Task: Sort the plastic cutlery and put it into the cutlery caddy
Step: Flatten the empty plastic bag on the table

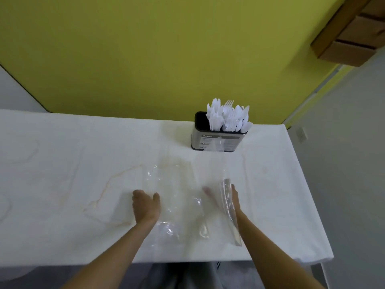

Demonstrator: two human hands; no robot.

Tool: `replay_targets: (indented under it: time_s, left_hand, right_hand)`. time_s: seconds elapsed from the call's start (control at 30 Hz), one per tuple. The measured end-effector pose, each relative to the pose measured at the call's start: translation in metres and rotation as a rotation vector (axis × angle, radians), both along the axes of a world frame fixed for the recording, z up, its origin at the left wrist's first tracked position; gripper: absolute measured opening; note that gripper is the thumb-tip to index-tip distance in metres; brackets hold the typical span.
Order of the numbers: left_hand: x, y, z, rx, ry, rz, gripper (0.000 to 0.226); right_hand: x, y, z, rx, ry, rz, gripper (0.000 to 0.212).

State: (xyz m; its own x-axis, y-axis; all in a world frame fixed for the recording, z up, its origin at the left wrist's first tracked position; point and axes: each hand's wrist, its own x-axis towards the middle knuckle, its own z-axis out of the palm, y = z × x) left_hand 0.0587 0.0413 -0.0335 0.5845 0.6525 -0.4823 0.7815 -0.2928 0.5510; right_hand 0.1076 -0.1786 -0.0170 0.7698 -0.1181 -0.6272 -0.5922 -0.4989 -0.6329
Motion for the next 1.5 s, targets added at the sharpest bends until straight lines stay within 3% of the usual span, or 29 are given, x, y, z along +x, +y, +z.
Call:
replay_targets:
  time_s: [0.13, 0.2, 0.27, 0.33, 0.43, 0.57, 0.63, 0.7, 0.77, 0.87, 1.07, 1.23, 1.37, 1.5]
  left_hand:
    - [0.003, -0.030, 0.018, -0.314, -0.041, -0.185, 0.031]
    - [0.010, -0.049, 0.029, -0.362, -0.118, -0.273, 0.015]
    - [0.021, -0.067, 0.037, -0.352, -0.161, -0.280, 0.019]
    - [0.029, -0.083, 0.042, -0.391, -0.134, -0.313, 0.020]
    - [0.034, -0.092, 0.035, -0.530, -0.056, -0.321, 0.036]
    - [0.037, -0.089, 0.032, -0.901, -0.114, -0.230, 0.077]
    - [0.035, -0.094, 0.048, -0.956, -0.135, -0.364, 0.075]
    - [0.034, -0.104, 0.057, -0.867, -0.135, -0.622, 0.062]
    - [0.044, -0.117, 0.056, -0.558, -0.192, -0.823, 0.039]
    - [0.075, -0.159, 0.066, -0.250, -0.315, -0.815, 0.015]
    - [0.126, -0.301, 0.111, -0.283, -0.456, -0.809, 0.008]
    - [0.144, -0.439, 0.125, -0.384, -0.597, -0.908, 0.030]
    - [0.156, -0.526, 0.084, -0.448, -0.483, -1.027, 0.038]
    - [0.162, -0.587, 0.000, -0.161, -0.220, -1.139, 0.034]
  right_hand:
    - [-0.014, 0.014, -0.004, 0.119, 0.046, -0.069, 0.028]
    - [-0.014, 0.013, 0.002, 0.045, 0.011, -0.005, 0.052]
    - [-0.015, 0.004, 0.012, 0.054, 0.009, -0.048, 0.077]
    - [-0.016, -0.012, 0.015, 0.027, 0.020, -0.048, 0.083]
    - [-0.019, -0.036, 0.009, -0.025, 0.019, -0.051, 0.039]
    - [-0.019, -0.055, 0.013, -0.059, -0.061, -0.223, 0.023]
    - [-0.016, -0.065, 0.024, -0.094, -0.106, -0.254, 0.021]
    - [-0.011, -0.077, 0.032, -0.114, -0.155, -0.250, 0.016]
    - [-0.004, -0.092, 0.040, -0.102, -0.218, -0.261, 0.017]
    - [0.008, -0.128, 0.059, 0.011, -0.334, -0.343, 0.019]
    - [0.032, -0.230, 0.103, -0.017, -0.652, -0.537, 0.026]
    - [0.040, -0.347, 0.109, -0.154, -0.776, -0.708, 0.014]
    - [0.040, -0.423, 0.072, -0.234, -0.740, -0.733, 0.021]
    - [0.037, -0.480, -0.011, -0.222, -0.590, -0.756, 0.023]
